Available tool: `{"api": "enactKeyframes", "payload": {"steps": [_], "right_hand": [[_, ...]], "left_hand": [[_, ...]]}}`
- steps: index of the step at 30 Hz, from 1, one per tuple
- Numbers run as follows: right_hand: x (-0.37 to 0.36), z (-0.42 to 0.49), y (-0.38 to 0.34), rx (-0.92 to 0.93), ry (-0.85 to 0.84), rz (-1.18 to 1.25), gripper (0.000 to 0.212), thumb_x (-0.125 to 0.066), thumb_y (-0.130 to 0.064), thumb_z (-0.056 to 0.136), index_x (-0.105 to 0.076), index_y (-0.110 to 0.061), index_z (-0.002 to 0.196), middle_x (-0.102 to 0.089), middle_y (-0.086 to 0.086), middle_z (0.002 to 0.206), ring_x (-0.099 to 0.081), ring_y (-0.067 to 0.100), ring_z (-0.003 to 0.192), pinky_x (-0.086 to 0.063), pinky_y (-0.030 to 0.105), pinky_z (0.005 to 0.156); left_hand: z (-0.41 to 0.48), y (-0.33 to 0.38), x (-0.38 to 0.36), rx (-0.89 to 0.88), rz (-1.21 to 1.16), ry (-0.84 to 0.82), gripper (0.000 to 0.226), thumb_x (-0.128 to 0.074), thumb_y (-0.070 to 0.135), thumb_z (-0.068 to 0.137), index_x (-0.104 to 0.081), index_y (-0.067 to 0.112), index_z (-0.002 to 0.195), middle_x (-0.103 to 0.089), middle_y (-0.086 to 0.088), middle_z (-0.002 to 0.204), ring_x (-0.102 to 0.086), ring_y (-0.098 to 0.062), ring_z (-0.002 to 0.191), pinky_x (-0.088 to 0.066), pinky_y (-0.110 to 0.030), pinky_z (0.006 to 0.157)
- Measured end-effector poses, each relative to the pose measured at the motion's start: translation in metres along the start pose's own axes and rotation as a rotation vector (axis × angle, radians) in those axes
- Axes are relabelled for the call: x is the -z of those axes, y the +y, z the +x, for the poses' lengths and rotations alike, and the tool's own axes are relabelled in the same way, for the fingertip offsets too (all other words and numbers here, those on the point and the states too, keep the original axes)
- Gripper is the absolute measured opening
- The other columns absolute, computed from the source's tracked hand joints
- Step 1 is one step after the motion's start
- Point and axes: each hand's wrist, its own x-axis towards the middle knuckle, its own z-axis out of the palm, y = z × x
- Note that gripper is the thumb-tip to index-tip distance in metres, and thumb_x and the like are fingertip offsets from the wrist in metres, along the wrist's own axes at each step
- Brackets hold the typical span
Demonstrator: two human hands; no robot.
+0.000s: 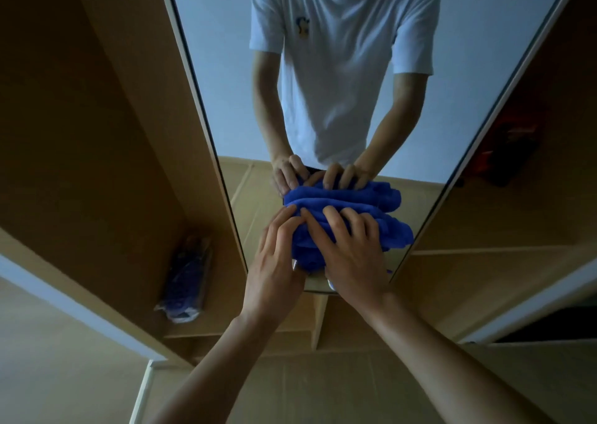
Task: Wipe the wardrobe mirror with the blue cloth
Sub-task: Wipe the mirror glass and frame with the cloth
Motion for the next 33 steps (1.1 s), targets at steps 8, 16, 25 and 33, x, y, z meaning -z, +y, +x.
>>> {"api": "enactKeyframes", "payload": {"steps": [8, 16, 25, 33], "right_hand": [[-0.043, -0.045, -0.016, -0.003, -0.104, 0.083, 0.053, -0.053, -0.031, 0.099, -0.041, -0.024, 0.15, -0.055, 0.012, 0.134, -0.053, 0.034, 0.115, -0.044, 0.05, 0.097], [-0.086, -0.085, -0.028, 0.026, -0.117, 0.105, 0.049, -0.044, -0.034, 0.103, -0.041, -0.025, 0.151, -0.053, 0.01, 0.132, -0.051, 0.032, 0.113, -0.044, 0.047, 0.096], [-0.134, -0.134, -0.046, 0.062, -0.27, 0.139, 0.049, -0.044, -0.036, 0.1, -0.044, -0.025, 0.148, -0.054, 0.009, 0.131, -0.055, 0.03, 0.113, -0.044, 0.046, 0.096], [-0.159, -0.157, -0.053, 0.046, -0.476, 0.245, 0.055, -0.065, -0.032, 0.09, -0.049, -0.026, 0.142, -0.058, 0.008, 0.13, -0.059, 0.03, 0.113, -0.047, 0.047, 0.096]], "left_hand": [[-0.038, -0.024, -0.04, 0.135, -0.021, -0.078, 0.074, -0.075, -0.006, 0.079, -0.045, 0.015, 0.143, -0.04, 0.0, 0.159, -0.037, -0.017, 0.15, -0.033, -0.01, 0.114], [-0.07, -0.044, -0.079, 0.21, -0.06, -0.063, 0.072, -0.073, -0.008, 0.082, -0.041, 0.021, 0.14, -0.041, -0.004, 0.158, -0.04, -0.021, 0.148, -0.046, -0.03, 0.112], [-0.109, -0.075, -0.126, 0.315, -0.07, -0.112, 0.053, -0.061, 0.006, 0.085, -0.049, 0.011, 0.136, -0.047, -0.004, 0.152, -0.05, -0.021, 0.138, -0.056, -0.04, 0.101], [-0.122, -0.097, -0.149, 0.445, -0.041, -0.32, 0.058, -0.067, -0.009, 0.082, -0.049, 0.023, 0.126, -0.056, 0.008, 0.129, -0.062, -0.015, 0.108, -0.058, -0.03, 0.079]]}}
